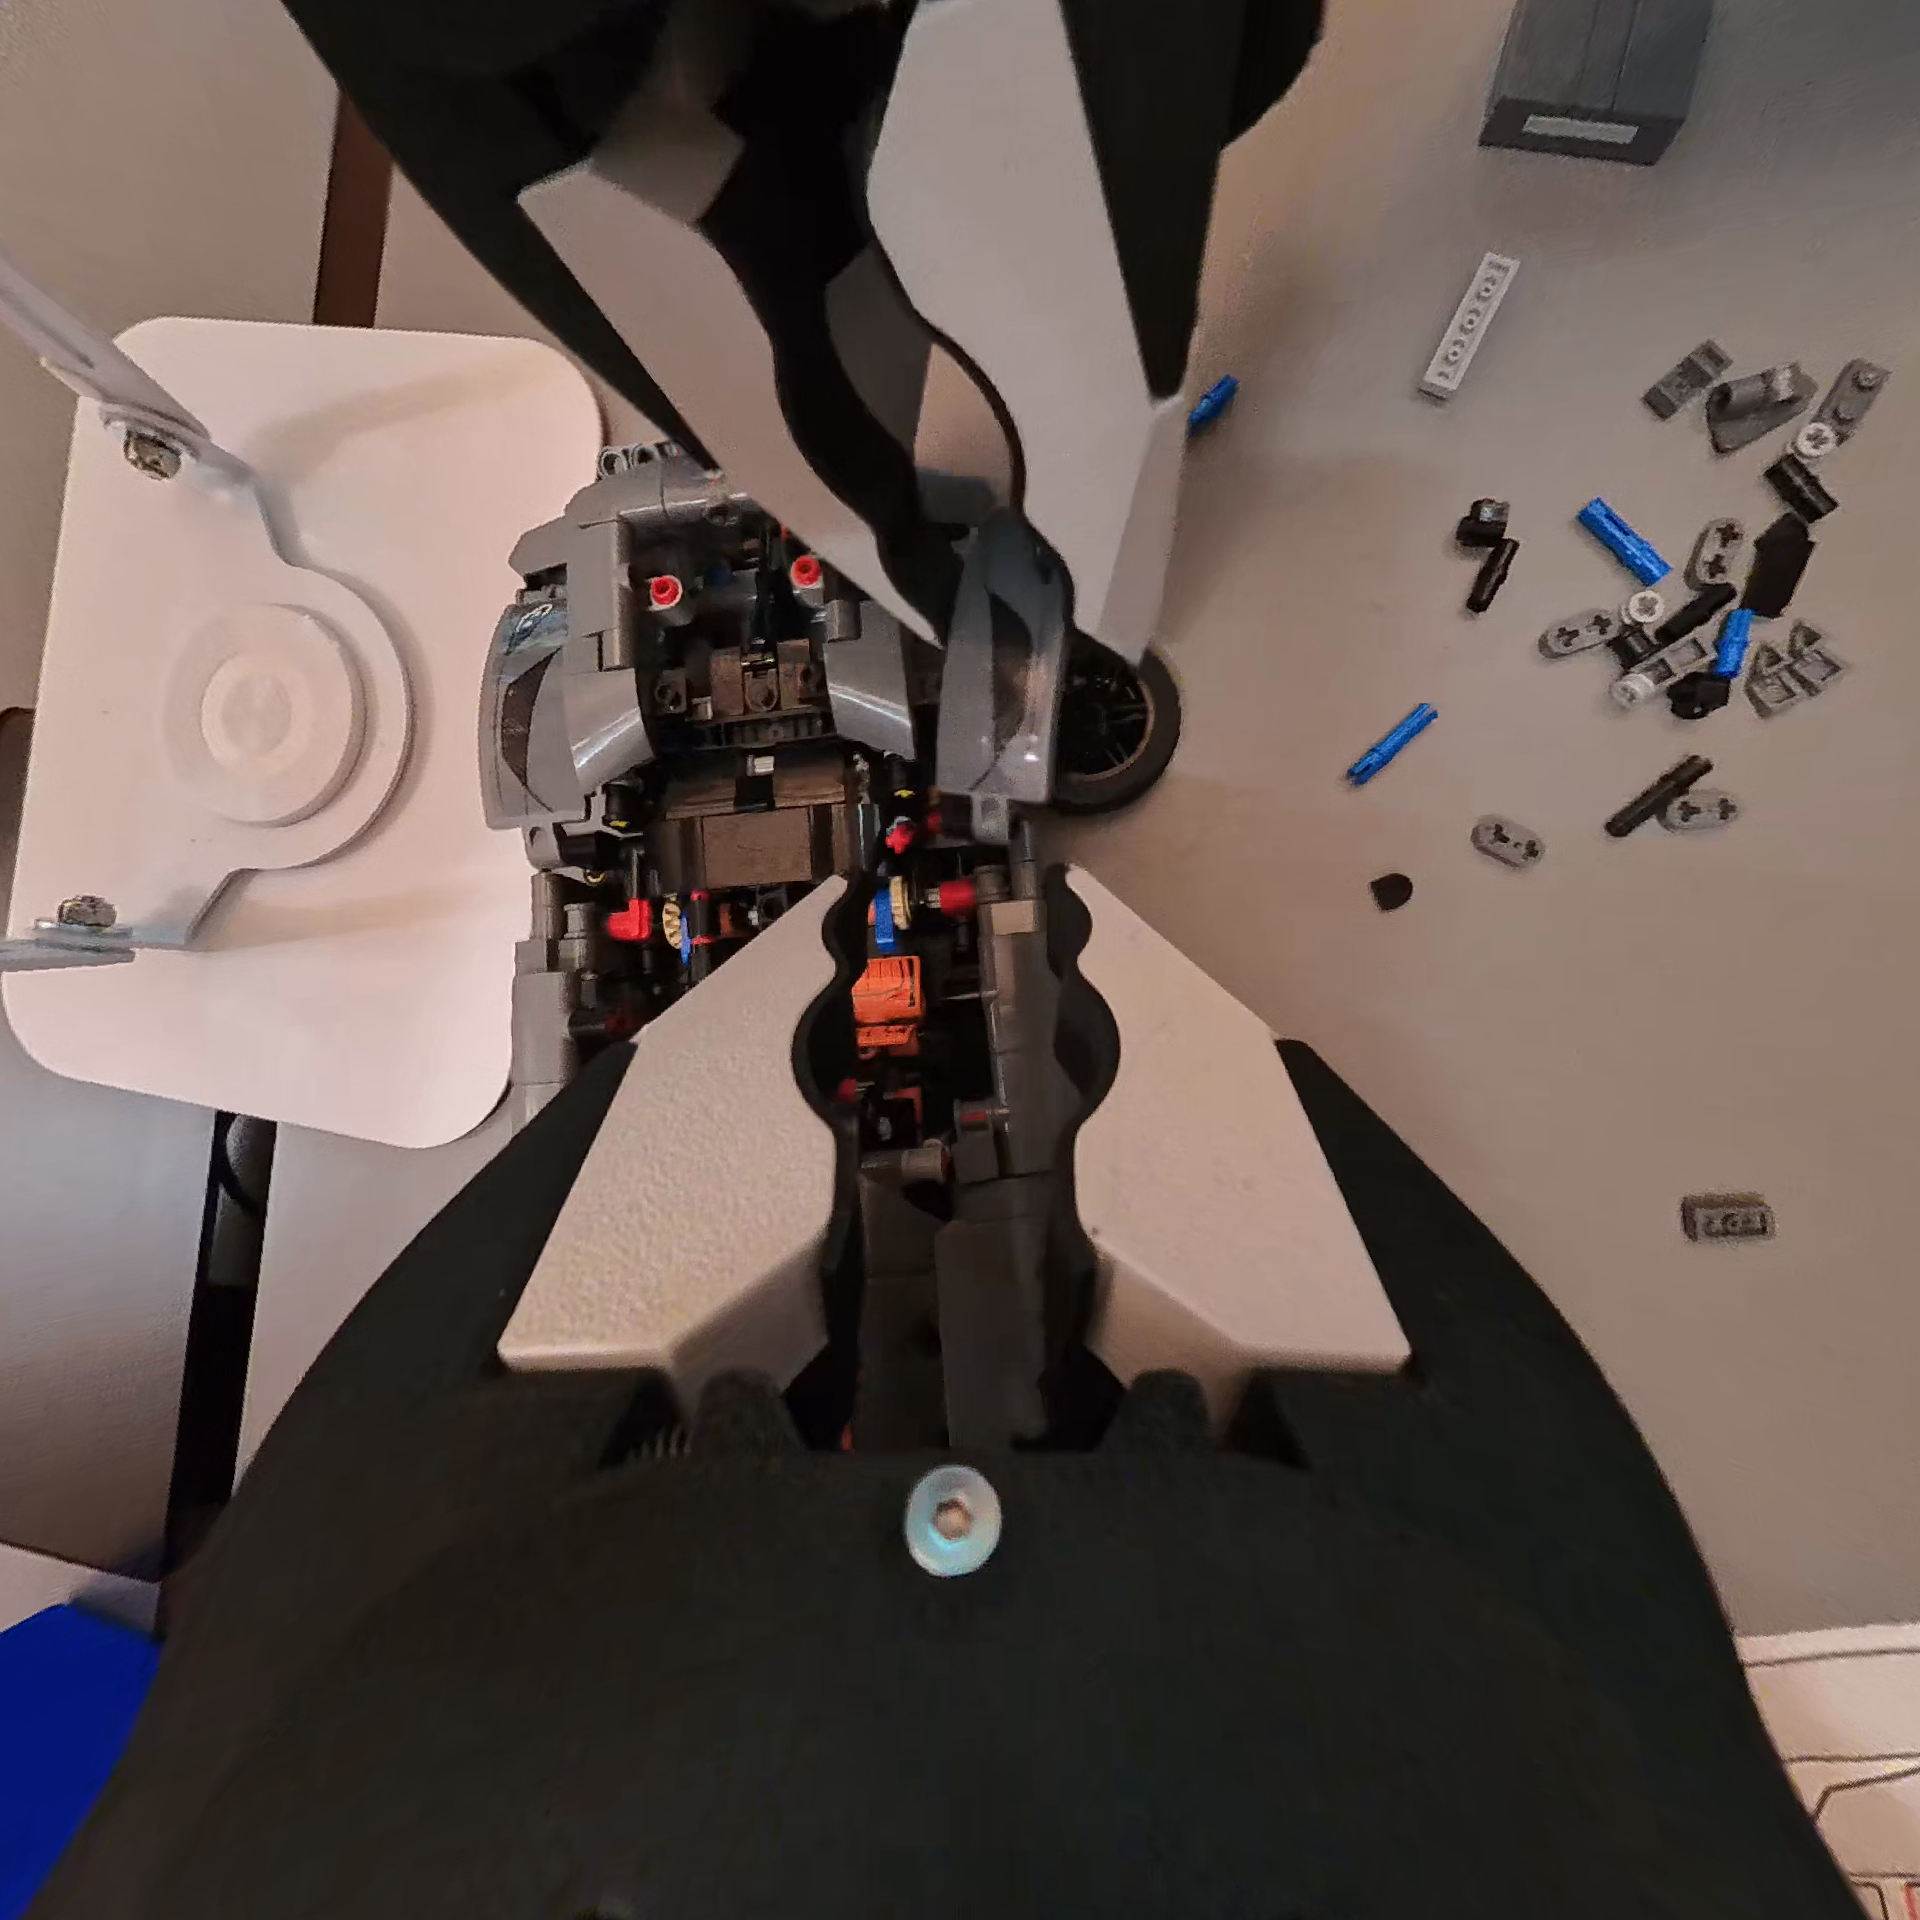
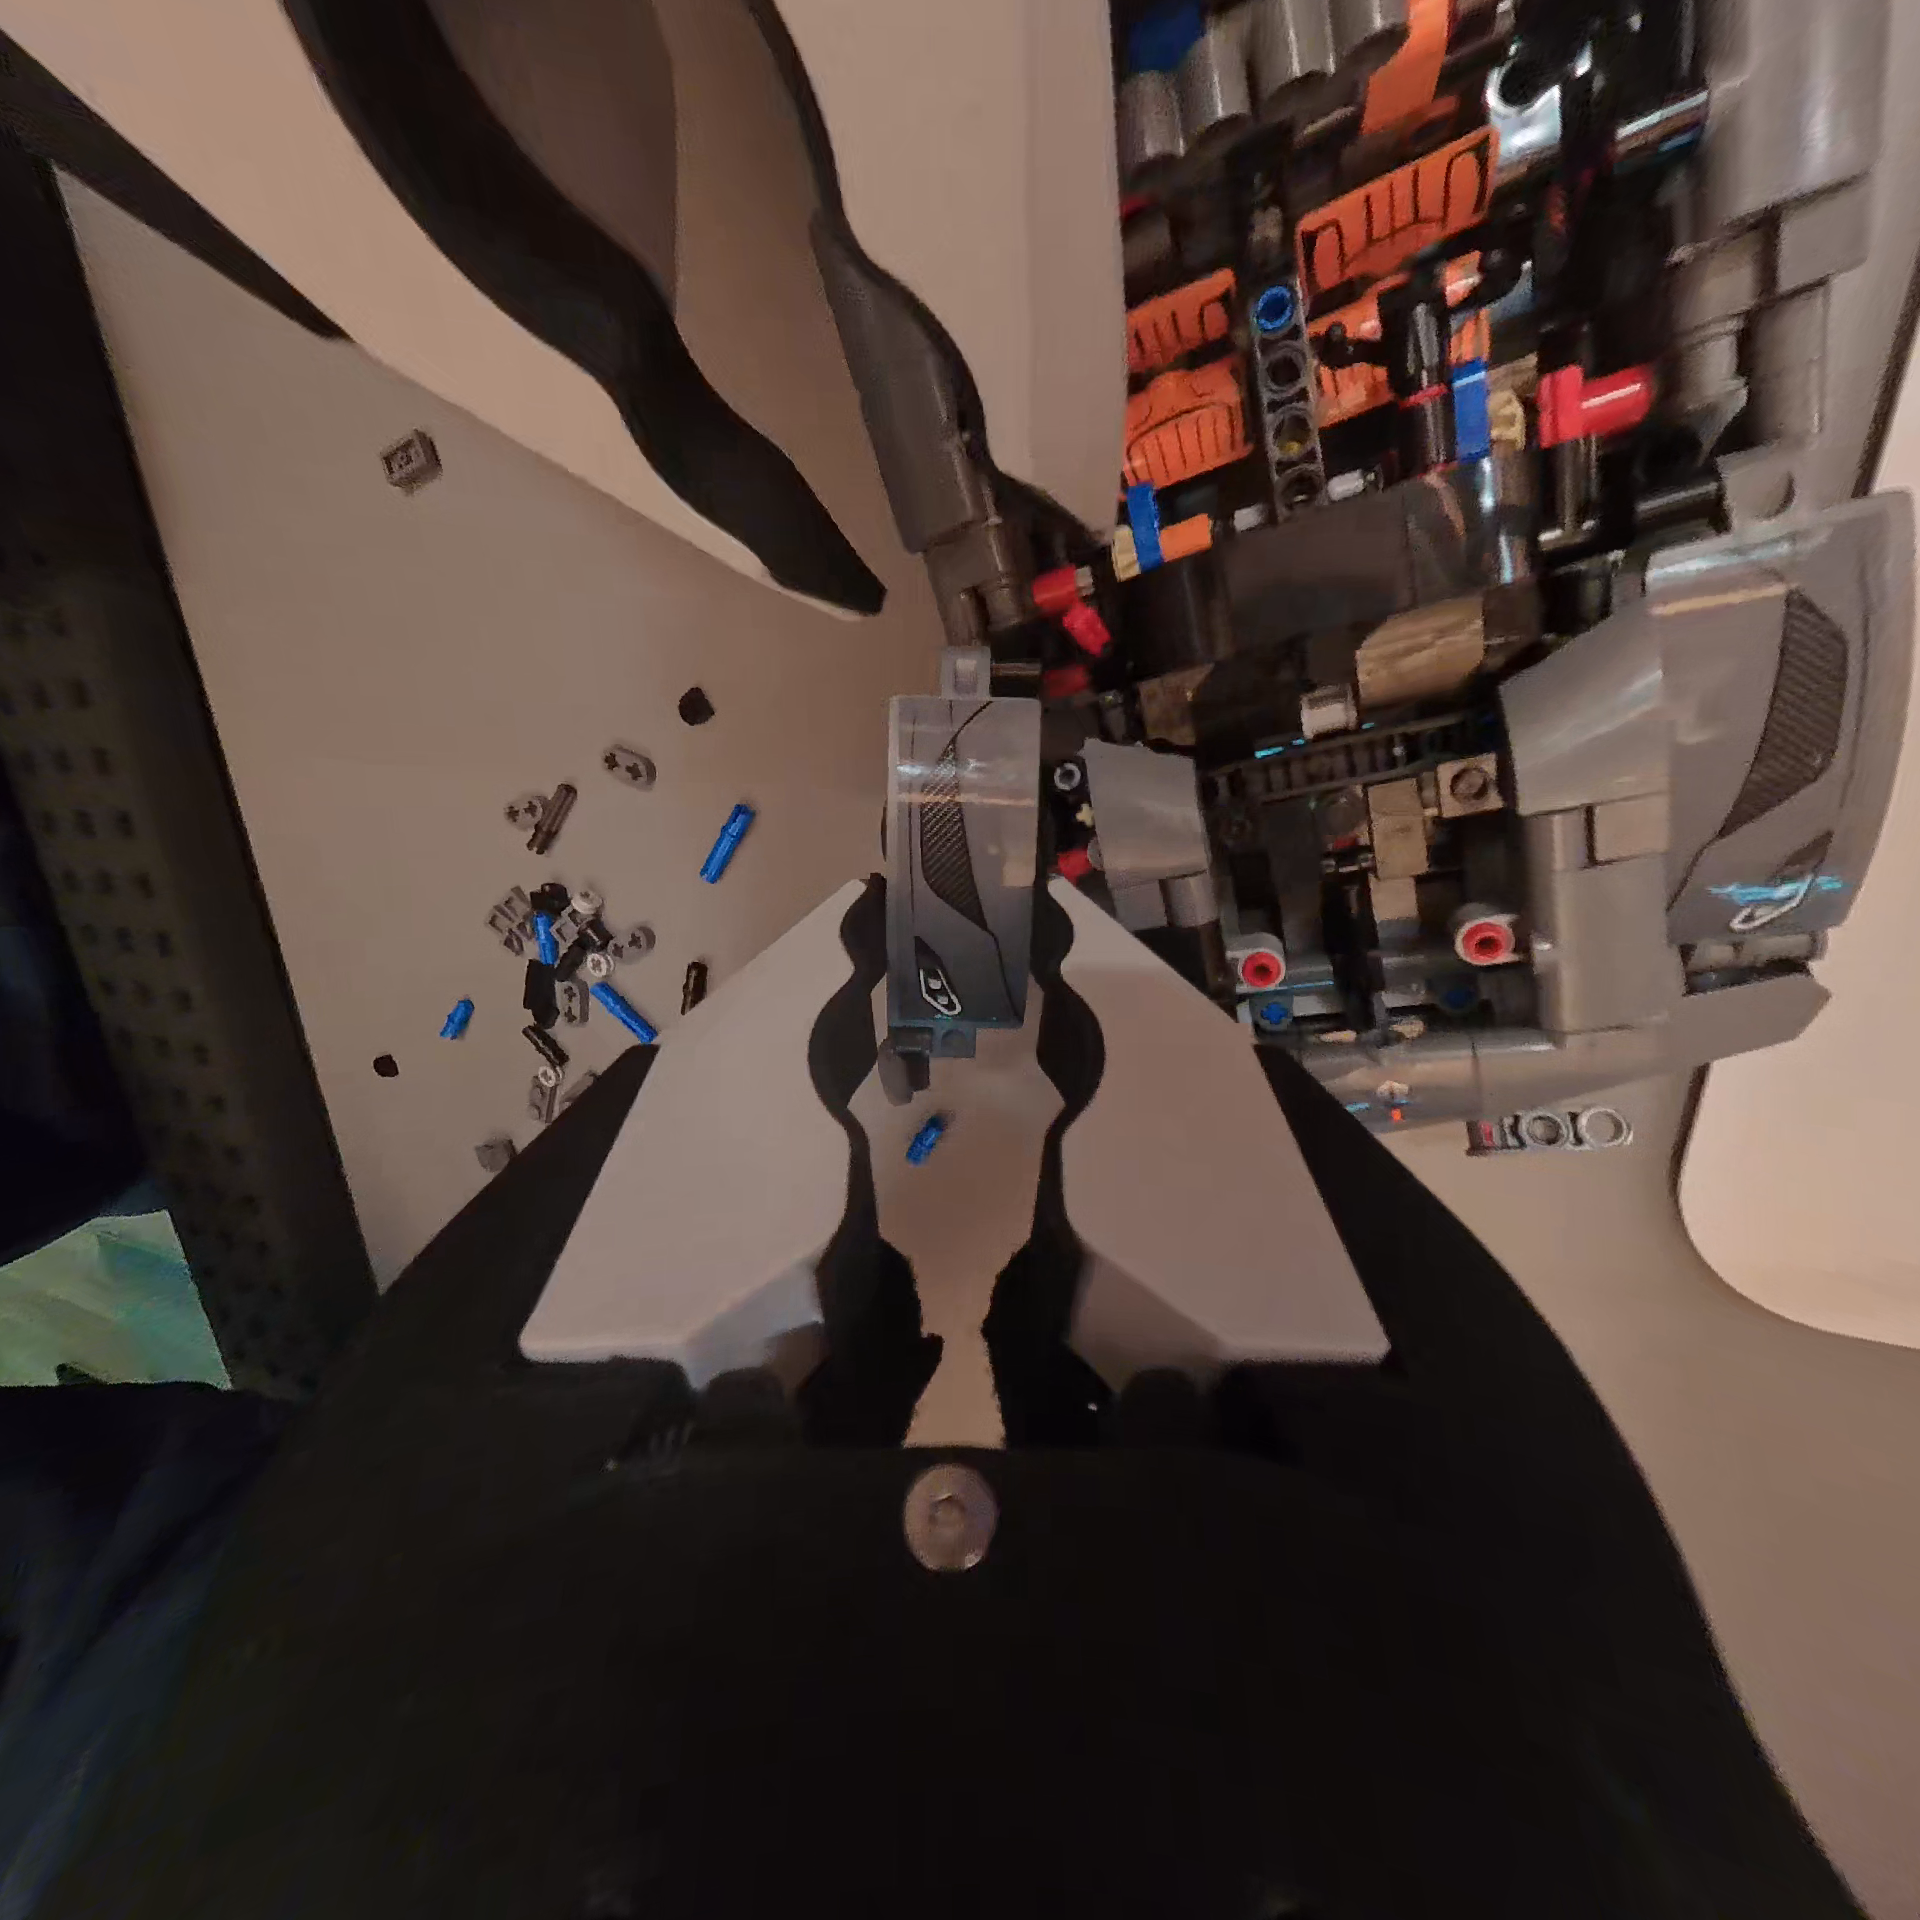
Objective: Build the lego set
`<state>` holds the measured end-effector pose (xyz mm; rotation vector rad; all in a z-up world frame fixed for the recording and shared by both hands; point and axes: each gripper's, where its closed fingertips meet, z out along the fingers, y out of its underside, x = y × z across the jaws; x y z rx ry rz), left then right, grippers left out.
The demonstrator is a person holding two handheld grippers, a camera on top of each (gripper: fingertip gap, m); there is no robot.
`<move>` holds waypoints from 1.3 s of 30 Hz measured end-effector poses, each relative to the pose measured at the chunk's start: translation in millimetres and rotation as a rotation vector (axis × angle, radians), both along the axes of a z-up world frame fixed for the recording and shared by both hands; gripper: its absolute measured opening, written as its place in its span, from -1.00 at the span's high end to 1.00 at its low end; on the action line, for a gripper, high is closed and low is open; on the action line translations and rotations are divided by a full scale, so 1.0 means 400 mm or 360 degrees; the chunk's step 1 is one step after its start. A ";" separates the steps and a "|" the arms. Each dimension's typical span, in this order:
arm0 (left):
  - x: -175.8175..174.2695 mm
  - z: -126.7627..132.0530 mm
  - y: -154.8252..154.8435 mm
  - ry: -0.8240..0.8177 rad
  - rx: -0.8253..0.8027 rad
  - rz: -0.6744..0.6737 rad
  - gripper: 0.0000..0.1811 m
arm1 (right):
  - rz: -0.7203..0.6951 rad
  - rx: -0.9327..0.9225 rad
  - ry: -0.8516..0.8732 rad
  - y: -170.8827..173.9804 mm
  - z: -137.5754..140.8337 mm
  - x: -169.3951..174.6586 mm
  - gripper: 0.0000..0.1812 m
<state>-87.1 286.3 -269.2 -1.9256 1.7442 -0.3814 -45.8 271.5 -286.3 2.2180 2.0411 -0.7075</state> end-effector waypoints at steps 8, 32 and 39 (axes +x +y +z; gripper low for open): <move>0.014 -0.027 0.007 0.0073 0.0066 0.0042 0.65 | 0.0044 0.0001 -0.0044 0.001 -0.004 -0.003 0.73; 0.024 -0.043 0.023 0.0118 0.0175 0.0062 0.67 | 0.0084 0.0190 -0.0335 0.011 -0.016 0.016 0.73; 0.030 -0.044 0.017 0.0117 0.0195 0.0037 0.72 | 0.0087 0.0184 -0.0489 0.010 -0.026 0.037 0.73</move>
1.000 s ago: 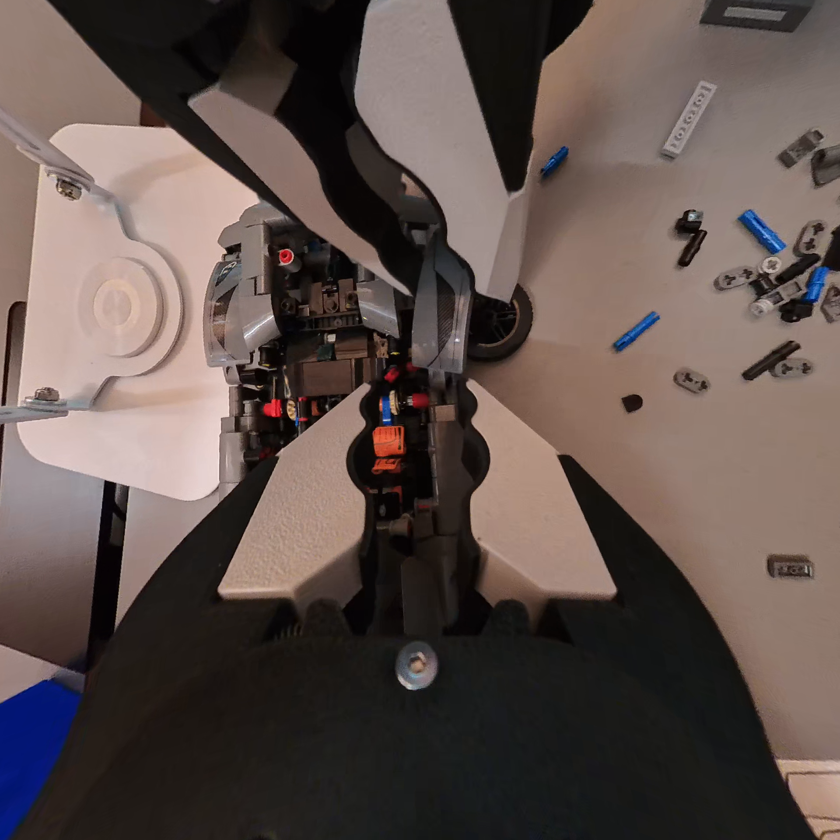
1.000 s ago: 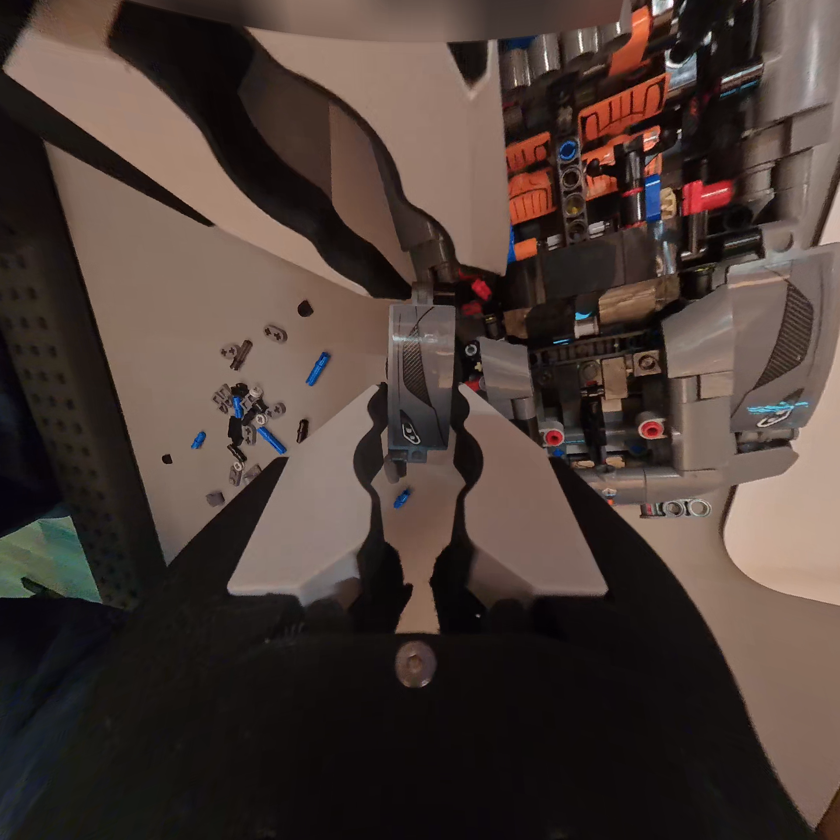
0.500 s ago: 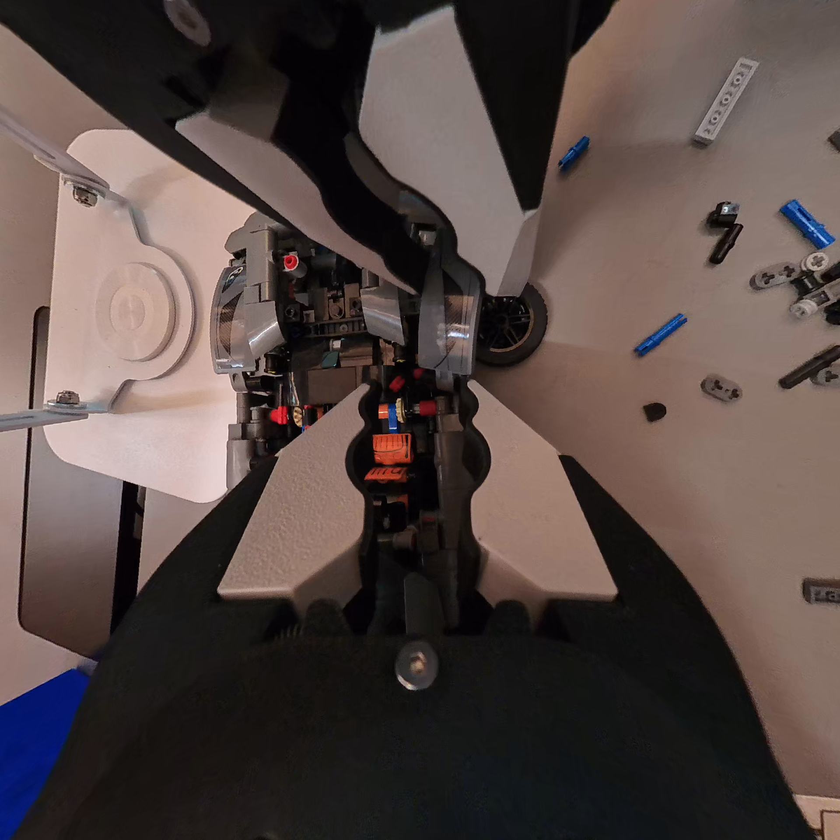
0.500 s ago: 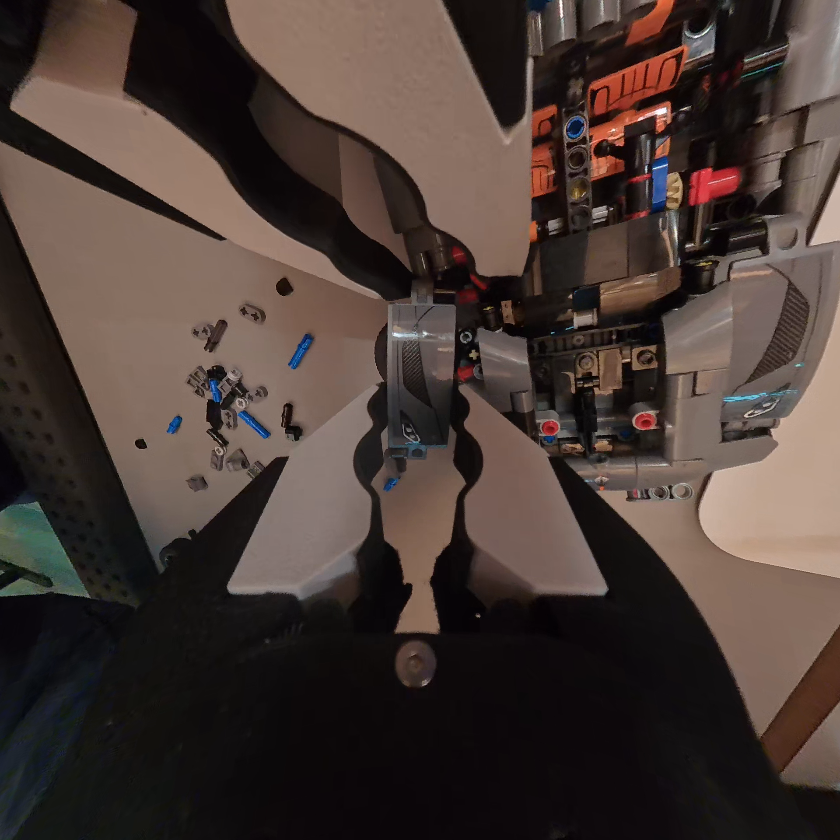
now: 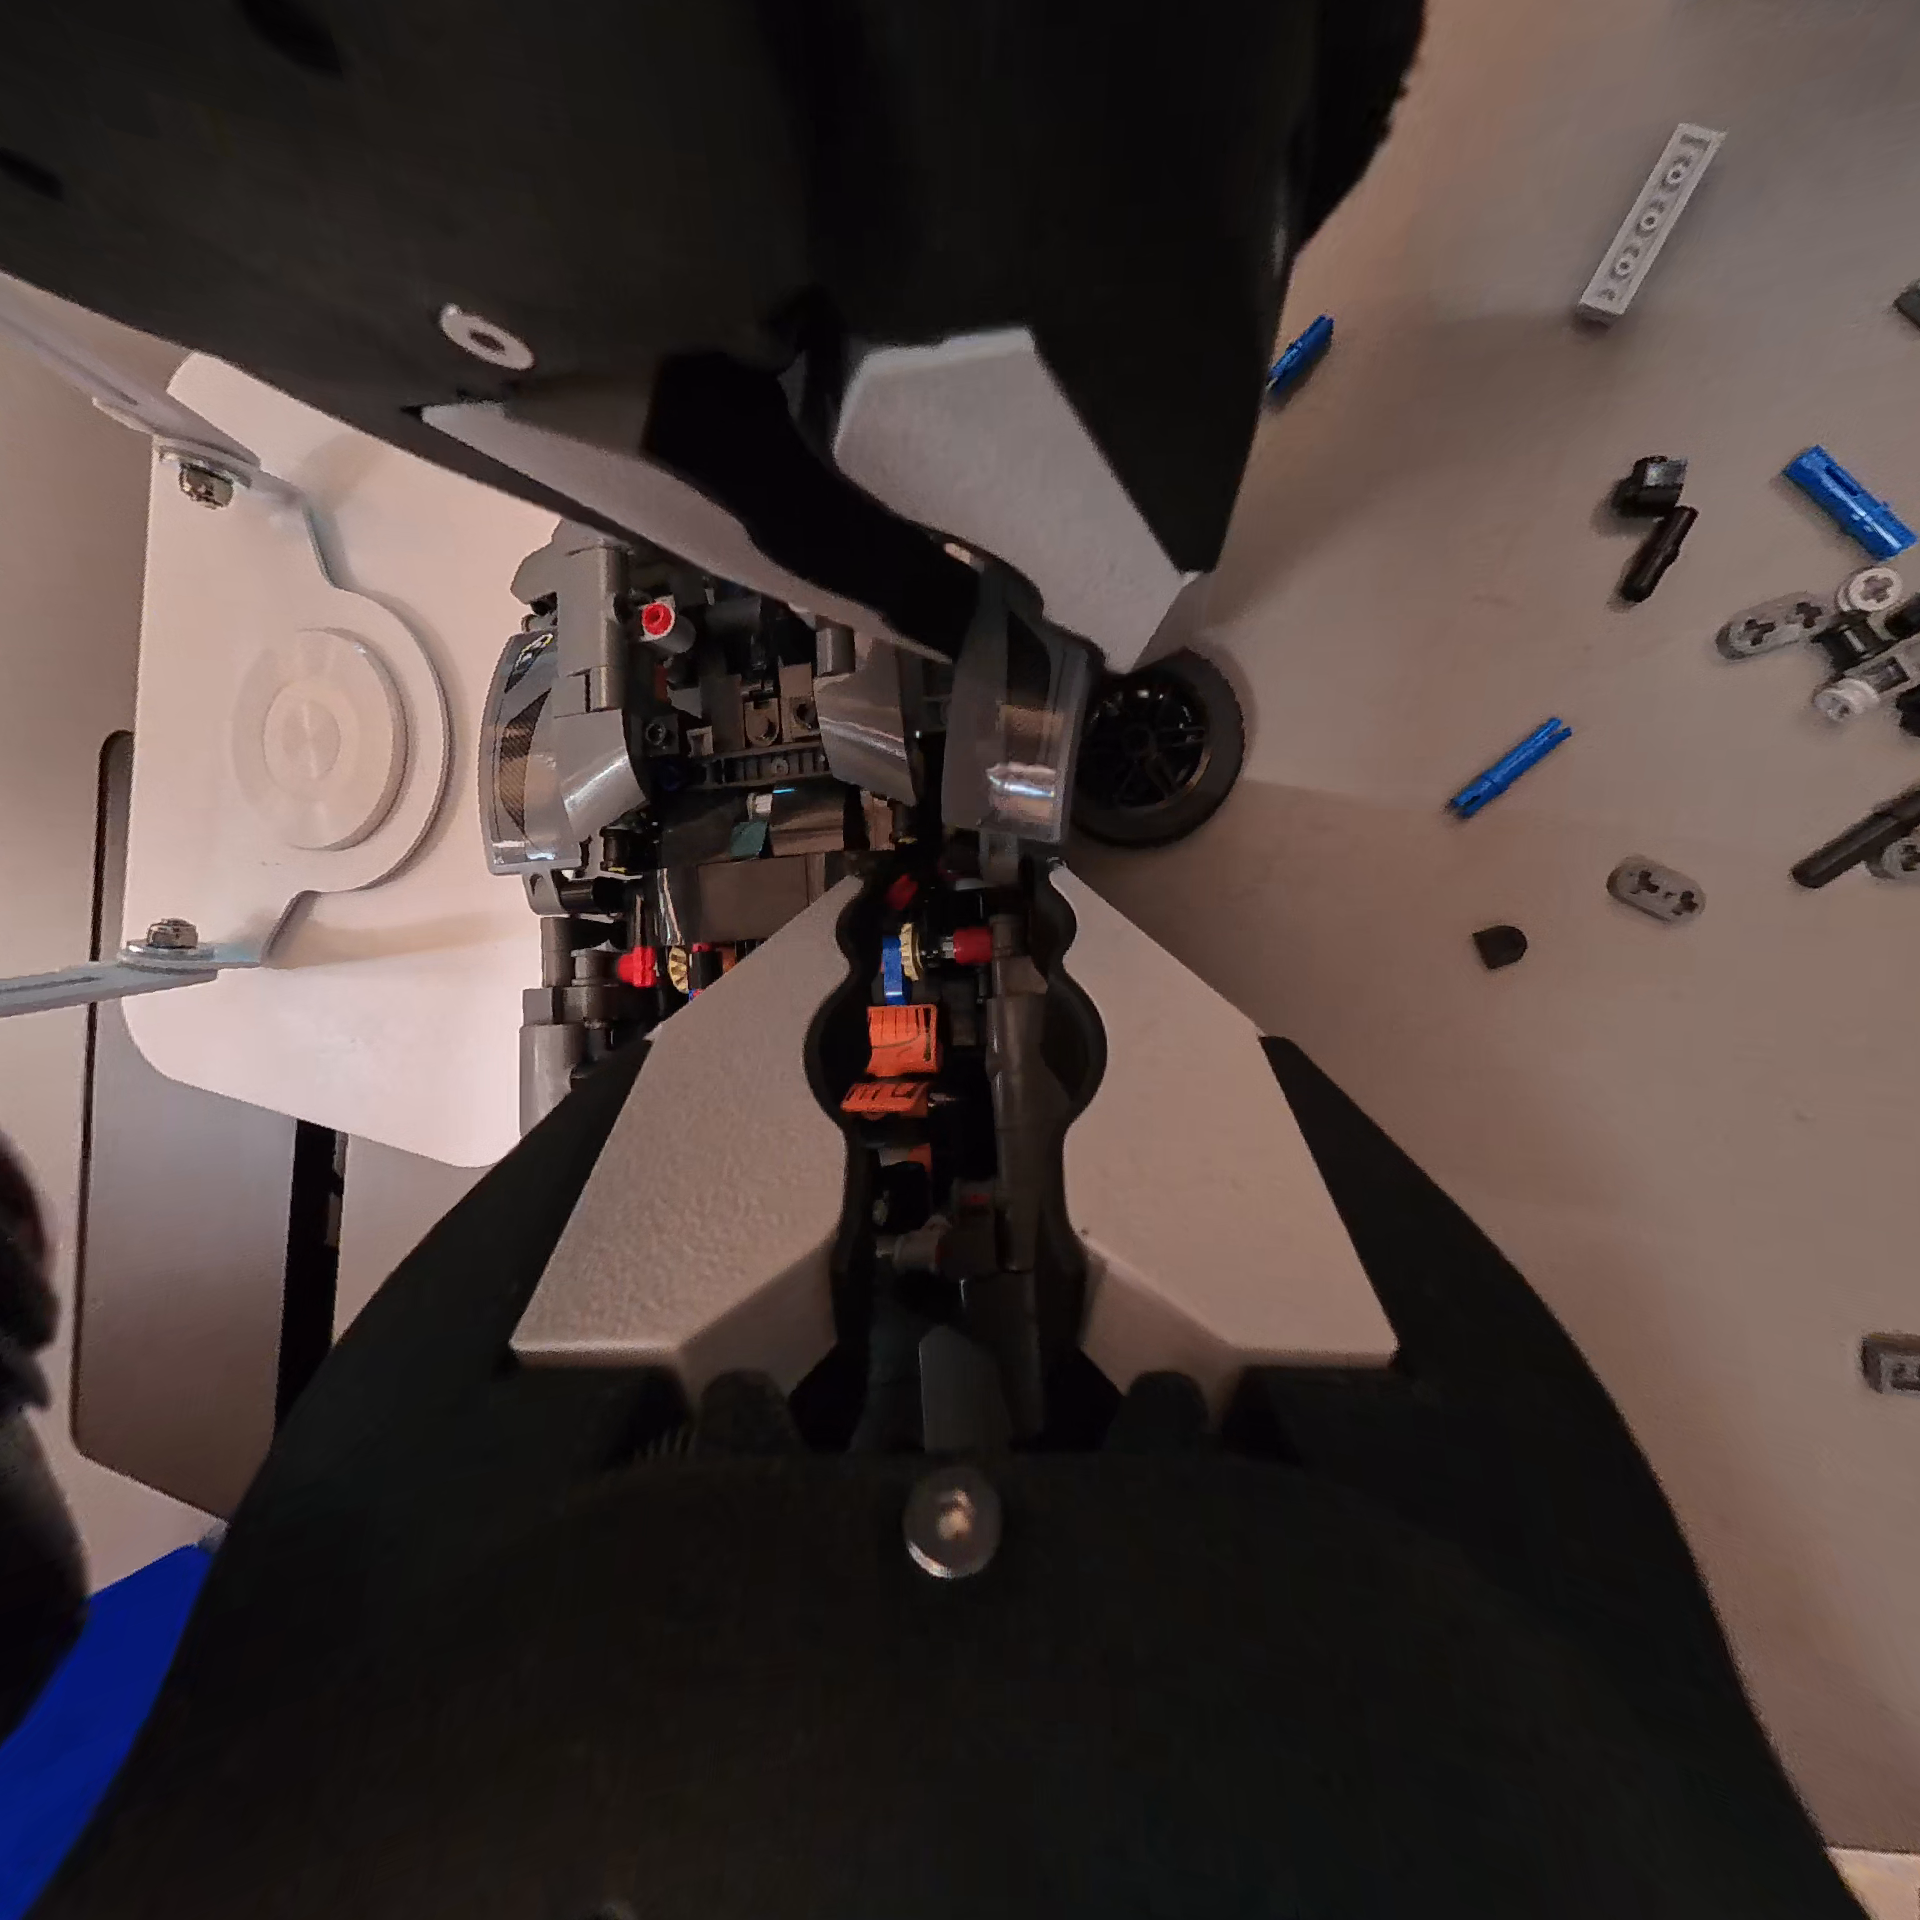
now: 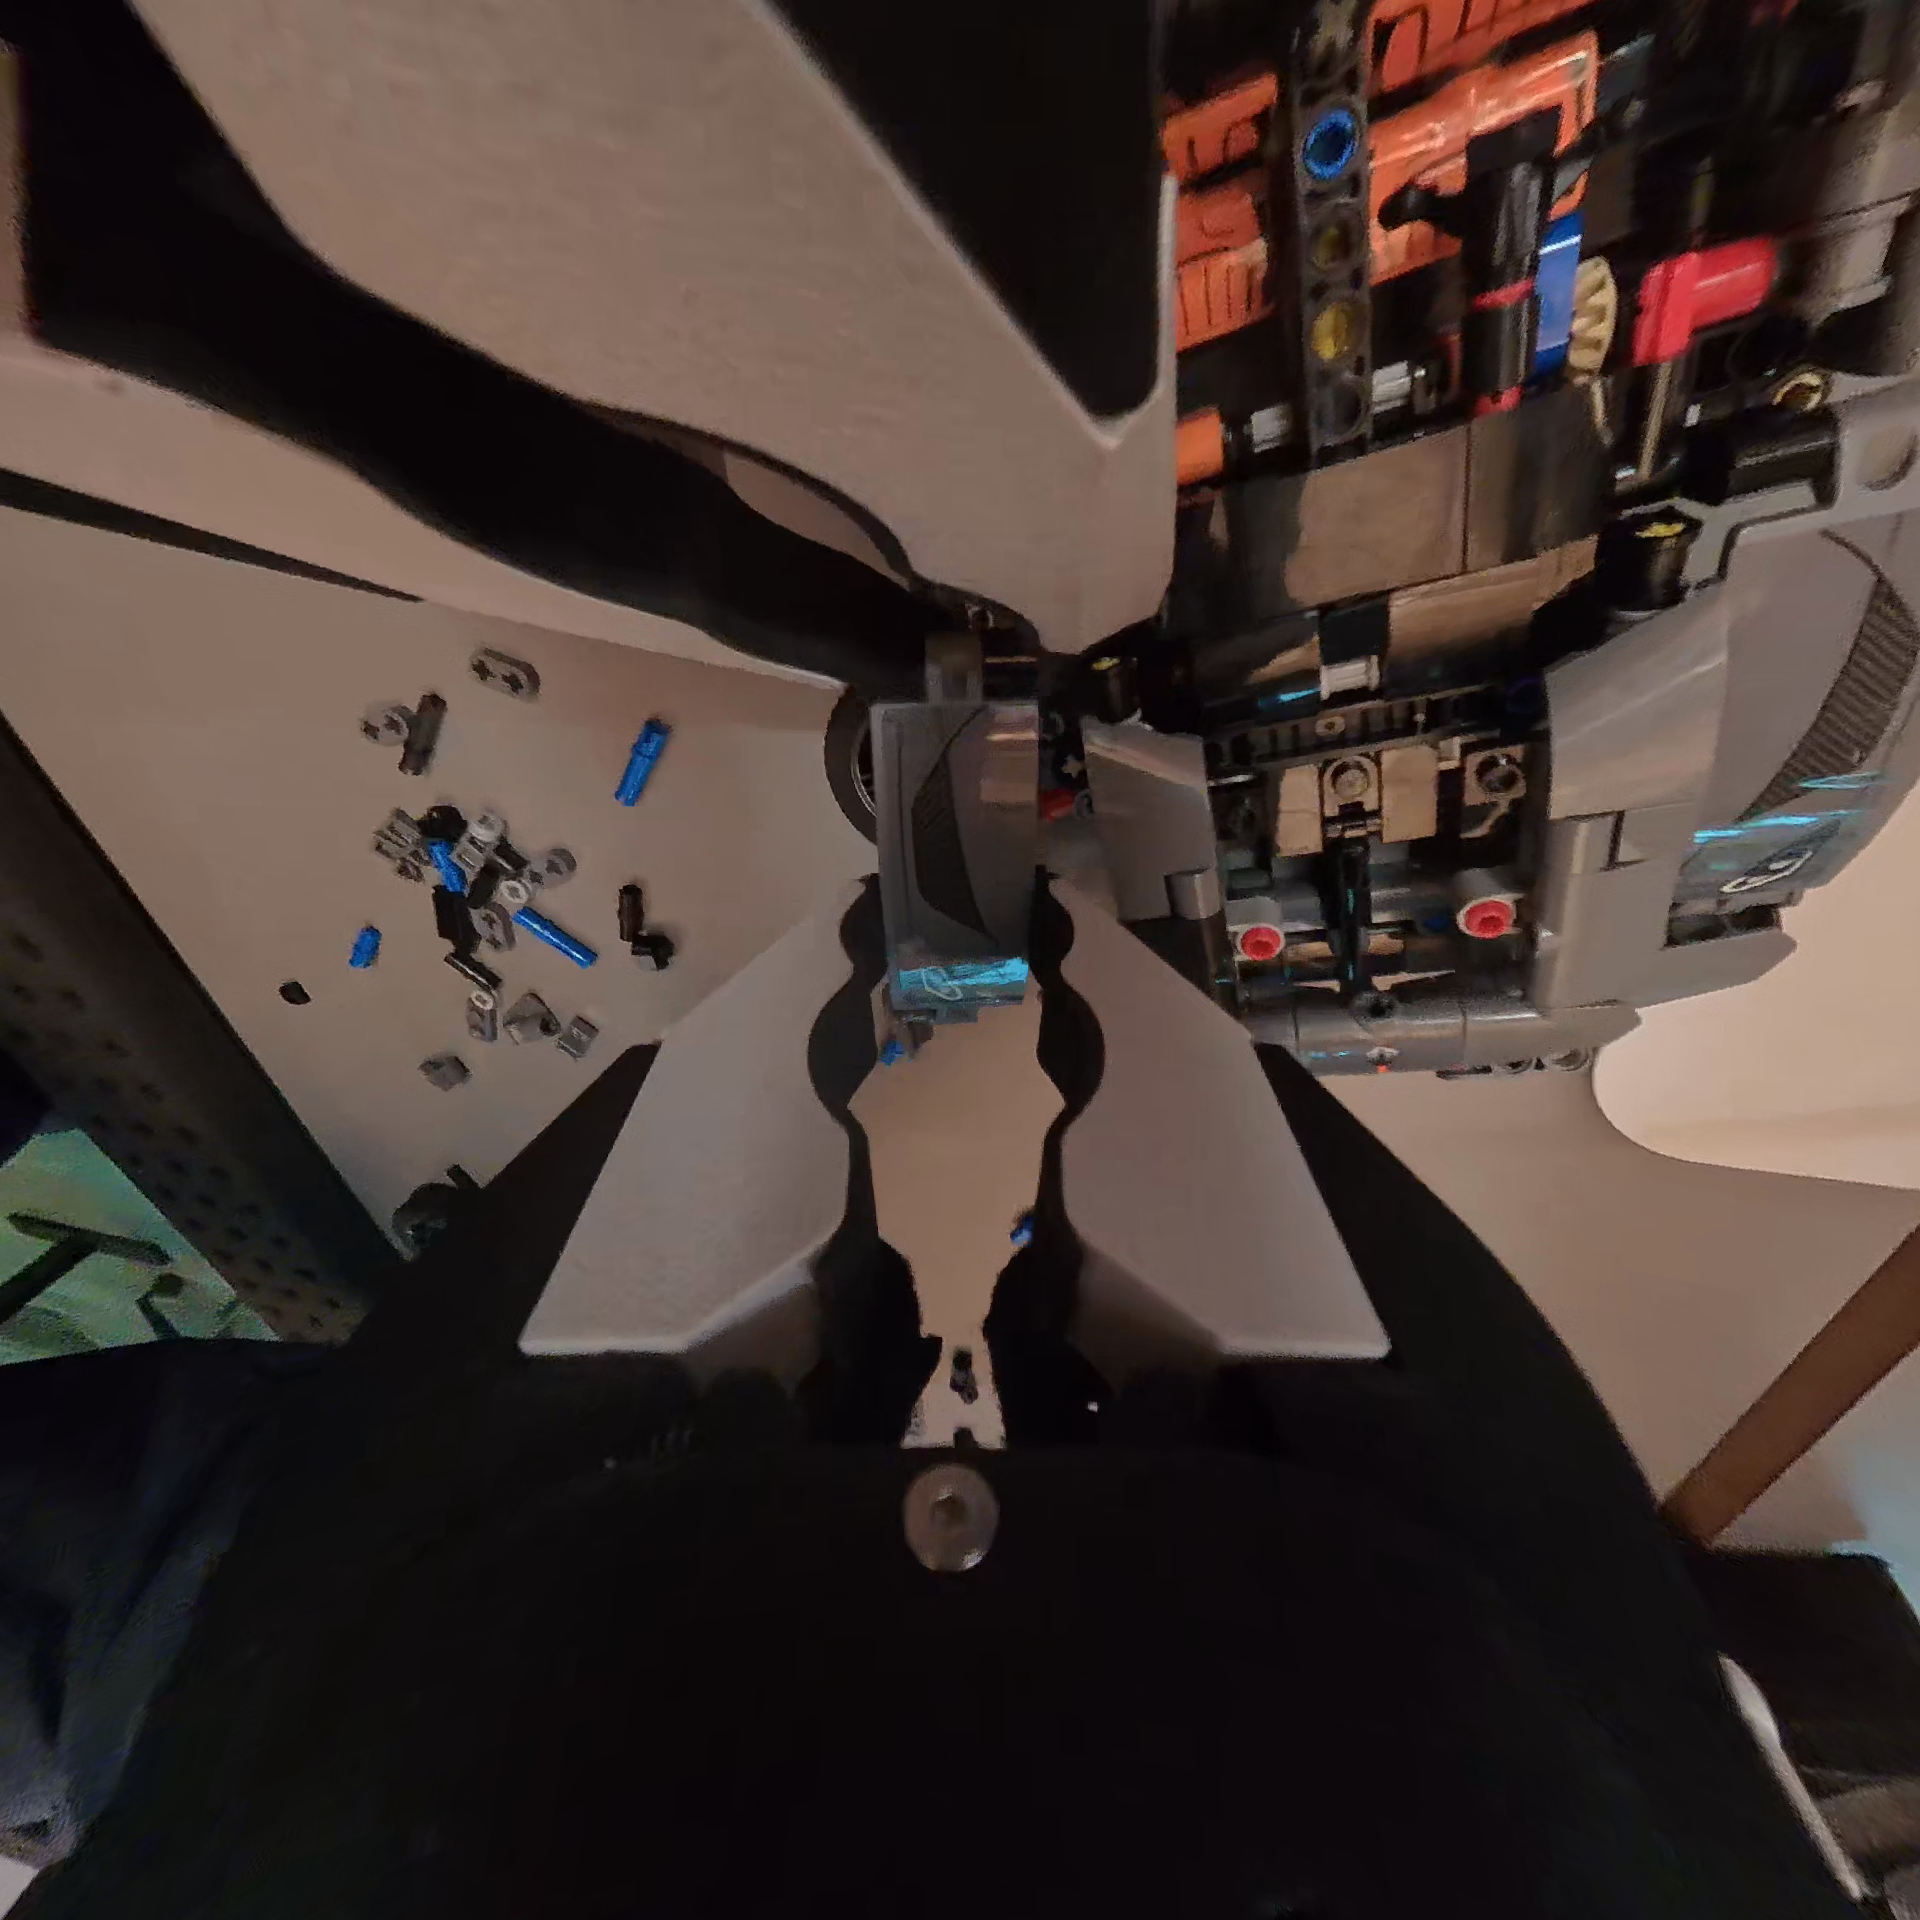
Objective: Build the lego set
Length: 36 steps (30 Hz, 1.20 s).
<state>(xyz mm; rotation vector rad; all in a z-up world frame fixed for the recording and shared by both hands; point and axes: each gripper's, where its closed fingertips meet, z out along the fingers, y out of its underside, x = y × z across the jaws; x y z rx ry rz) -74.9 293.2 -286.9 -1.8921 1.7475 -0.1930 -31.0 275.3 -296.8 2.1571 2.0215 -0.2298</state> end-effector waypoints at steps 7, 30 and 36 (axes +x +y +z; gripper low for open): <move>0.000 0.001 0.001 -0.0004 -0.0002 0.0002 0.72 | 0.0045 0.0098 -0.0043 0.017 0.005 0.021 0.73; -0.002 0.000 0.005 0.0003 -0.0008 0.0010 0.60 | 0.0152 0.0174 0.0388 0.040 0.078 0.038 0.73; -0.003 0.001 0.005 -0.0002 -0.0013 0.0014 0.60 | 0.0182 0.0089 0.0447 0.009 0.063 0.022 0.73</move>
